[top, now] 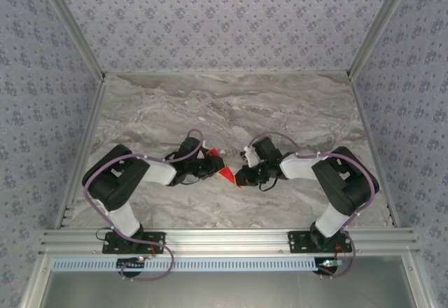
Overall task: Fold a paper plane with a square sheet of paper (pick it up from the middle)
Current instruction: Fold the wing for the fifth time at the center of the table.
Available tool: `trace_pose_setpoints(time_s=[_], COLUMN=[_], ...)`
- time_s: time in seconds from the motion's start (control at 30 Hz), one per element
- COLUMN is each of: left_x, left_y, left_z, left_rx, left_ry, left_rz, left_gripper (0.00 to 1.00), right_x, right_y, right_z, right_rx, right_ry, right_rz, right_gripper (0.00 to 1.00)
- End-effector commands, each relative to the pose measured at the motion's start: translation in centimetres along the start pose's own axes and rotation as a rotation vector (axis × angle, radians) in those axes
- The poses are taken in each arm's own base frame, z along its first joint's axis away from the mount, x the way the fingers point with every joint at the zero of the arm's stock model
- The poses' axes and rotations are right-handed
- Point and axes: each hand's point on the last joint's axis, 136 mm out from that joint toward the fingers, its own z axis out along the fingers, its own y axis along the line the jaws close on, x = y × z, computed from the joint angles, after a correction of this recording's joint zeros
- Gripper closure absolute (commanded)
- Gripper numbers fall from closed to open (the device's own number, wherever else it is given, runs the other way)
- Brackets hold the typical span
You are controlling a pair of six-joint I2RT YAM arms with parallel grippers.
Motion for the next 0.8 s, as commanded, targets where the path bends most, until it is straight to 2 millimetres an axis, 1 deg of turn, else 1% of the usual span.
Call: trace_pose_setpoints(time_s=[0.0,0.17,0.3,0.43,0.53,0.77], left_x=[0.1,0.0,-0.1,-0.2,-0.3,-0.2], left_y=[0.5,0.6,0.7,0.7,0.7,0.9], left_z=[0.4,0.4,0.5,0.5,0.5,0.7], left_rx=[-0.028,-0.042,-0.054,-0.068,-0.077,-0.094], left_ry=[0.005,0.005,0.005,0.005,0.008,0.016], left_rz=[0.015,0.011,0.007,0.002,-0.001,-0.008], left_gripper=[0.81,0.81,0.82,0.82,0.83,0.82], right_x=[0.9,-0.3,-0.7,-0.5,-0.6,0.1], right_y=[-1.2,0.2,1.0,1.0,0.9,0.6], right_z=[0.3,-1.7,-2.9,-2.8,-2.6,-1.5], right_rx=[0.063,0.077,0.134,0.225,0.261,0.248], right_ry=[0.038,-0.026,-0.063,-0.063,-0.064,-0.013], right_rz=[0.023,-0.022,-0.095,-0.170,-0.207,-0.247], right_gripper=[0.88,0.80,0.78,0.73,0.69,0.67])
